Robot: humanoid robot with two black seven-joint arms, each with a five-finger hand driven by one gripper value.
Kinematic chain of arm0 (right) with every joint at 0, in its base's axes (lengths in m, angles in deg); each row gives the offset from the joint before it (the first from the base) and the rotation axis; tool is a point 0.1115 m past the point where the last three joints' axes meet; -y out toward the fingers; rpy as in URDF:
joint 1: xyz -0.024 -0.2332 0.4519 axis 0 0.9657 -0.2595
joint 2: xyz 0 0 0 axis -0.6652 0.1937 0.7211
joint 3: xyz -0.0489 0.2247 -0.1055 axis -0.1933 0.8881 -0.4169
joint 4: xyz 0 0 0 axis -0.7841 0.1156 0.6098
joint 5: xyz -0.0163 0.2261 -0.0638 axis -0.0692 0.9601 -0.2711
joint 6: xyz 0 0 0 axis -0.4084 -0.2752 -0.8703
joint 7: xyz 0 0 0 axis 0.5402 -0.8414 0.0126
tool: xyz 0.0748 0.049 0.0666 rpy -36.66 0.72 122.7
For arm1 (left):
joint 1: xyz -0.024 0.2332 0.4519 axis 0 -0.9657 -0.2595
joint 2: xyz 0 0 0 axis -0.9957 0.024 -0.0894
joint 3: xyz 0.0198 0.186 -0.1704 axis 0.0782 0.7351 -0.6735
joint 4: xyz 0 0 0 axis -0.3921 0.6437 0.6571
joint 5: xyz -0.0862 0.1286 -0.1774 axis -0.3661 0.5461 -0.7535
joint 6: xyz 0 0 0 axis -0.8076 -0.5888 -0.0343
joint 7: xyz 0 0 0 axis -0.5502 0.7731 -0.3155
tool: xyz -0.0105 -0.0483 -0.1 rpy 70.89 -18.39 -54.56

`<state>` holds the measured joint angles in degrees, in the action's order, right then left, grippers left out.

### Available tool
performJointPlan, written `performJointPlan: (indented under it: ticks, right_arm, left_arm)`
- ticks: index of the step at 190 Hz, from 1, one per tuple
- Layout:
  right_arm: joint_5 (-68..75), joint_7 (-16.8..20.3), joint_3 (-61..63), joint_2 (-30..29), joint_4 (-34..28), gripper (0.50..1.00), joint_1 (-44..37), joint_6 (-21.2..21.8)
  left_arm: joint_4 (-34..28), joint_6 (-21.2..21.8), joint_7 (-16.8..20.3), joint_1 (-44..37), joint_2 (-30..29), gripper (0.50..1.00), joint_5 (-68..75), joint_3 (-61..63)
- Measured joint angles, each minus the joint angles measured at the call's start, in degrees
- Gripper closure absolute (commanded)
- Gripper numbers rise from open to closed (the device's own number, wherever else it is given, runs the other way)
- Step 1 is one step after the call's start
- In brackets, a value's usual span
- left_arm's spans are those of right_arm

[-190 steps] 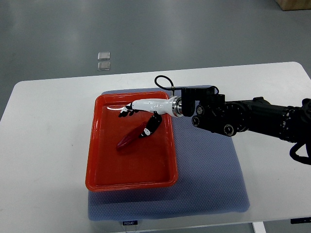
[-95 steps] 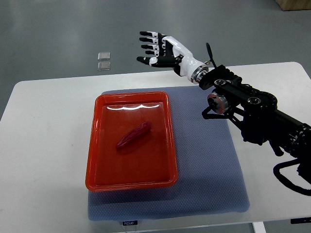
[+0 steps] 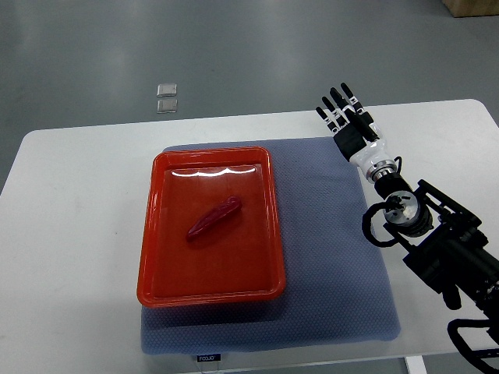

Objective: Place red pepper on red tray

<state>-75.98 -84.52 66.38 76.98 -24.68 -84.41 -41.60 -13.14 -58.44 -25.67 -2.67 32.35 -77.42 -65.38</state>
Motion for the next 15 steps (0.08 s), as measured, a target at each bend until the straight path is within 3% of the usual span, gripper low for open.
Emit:
performJointPlan:
  ticks: [15]
  right_arm:
    - [0.16,0.00,0.11,0.04,1.07,0.581,0.14,0.72]
  left_arm:
    - [0.02,0.00,0.00,0.00,0.00,0.500,0.03,0.00]
